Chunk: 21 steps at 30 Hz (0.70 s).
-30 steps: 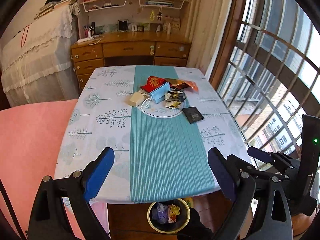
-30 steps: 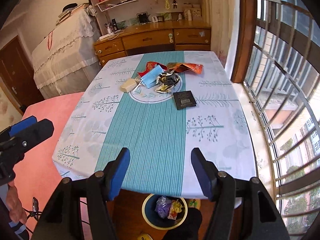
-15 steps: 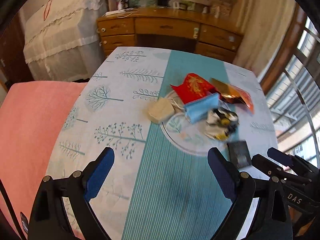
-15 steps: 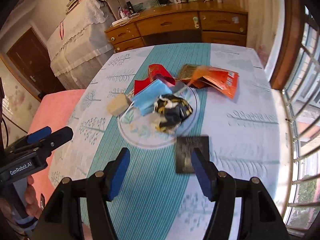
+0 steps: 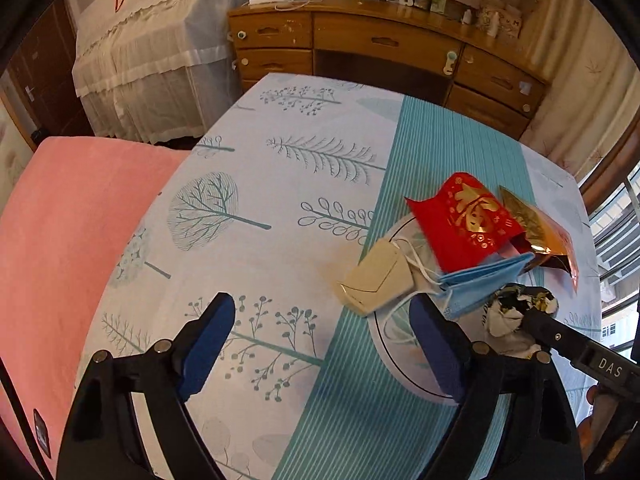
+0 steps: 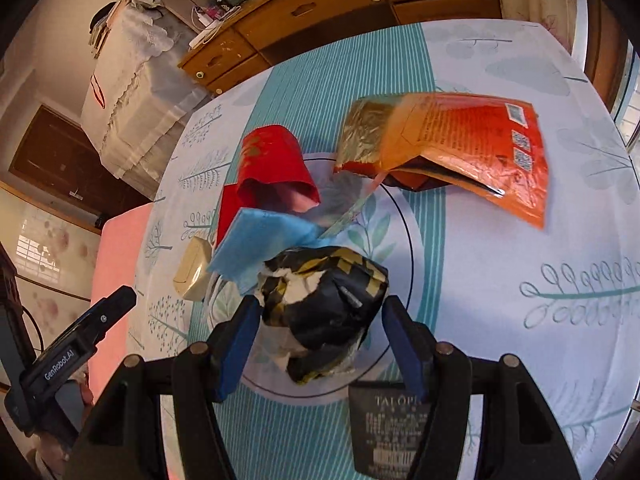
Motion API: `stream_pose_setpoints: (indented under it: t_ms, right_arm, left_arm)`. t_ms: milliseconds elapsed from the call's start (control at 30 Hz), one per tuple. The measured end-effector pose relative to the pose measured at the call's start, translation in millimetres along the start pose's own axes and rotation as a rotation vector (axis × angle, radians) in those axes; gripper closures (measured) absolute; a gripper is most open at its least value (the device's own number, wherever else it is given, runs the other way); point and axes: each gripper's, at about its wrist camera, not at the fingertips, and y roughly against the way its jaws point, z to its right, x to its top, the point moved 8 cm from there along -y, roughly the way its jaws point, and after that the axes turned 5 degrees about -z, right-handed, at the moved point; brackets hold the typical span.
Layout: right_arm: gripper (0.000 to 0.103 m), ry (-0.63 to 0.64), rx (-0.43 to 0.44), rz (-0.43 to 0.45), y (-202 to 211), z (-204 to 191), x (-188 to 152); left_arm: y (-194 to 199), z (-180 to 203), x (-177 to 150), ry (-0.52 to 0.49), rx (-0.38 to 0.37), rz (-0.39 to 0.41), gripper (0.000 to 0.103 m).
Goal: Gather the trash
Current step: 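Grasp the beige box with the left tool while the right tool grasps the black-and-yellow wrapper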
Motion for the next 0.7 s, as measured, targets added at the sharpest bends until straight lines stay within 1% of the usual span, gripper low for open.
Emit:
stream_pose_setpoints:
  t_ms: [67, 100, 133, 267, 533, 700]
  right_arm:
    - [0.04, 0.006, 0.008, -0.005, -5, 0, 1]
    - [0.04, 0.015, 0.008, -0.003, -7, 0, 2]
    - [0.043, 0.027, 0.008, 0.0, -8, -1, 3]
    - [0.044, 0.046, 0.019, -0.001, -11, 0, 5]
    - [0.044, 0.044, 0.04, -0.012, -13, 1, -1]
    - [0.045, 0.059, 0.037, -0.014, -12, 0, -2]
  left_arm:
    - [-10, -1, -1, 0.008, -0.012, -0.028, 0.022]
    - [-14, 0, -2, 0.011, -0.02, -0.041, 0.022]
    - [-18, 2, -2, 0.012, -0.028, -0.052, 0.022]
    - [-27, 10, -2, -0.021, -0.043, -0.077, 0.022]
    - [-51, 24, 5, -0.072, -0.043, -0.127, 0.022]
    - [-62, 29, 10, -0.057, -0.059, -0.153, 0.022]
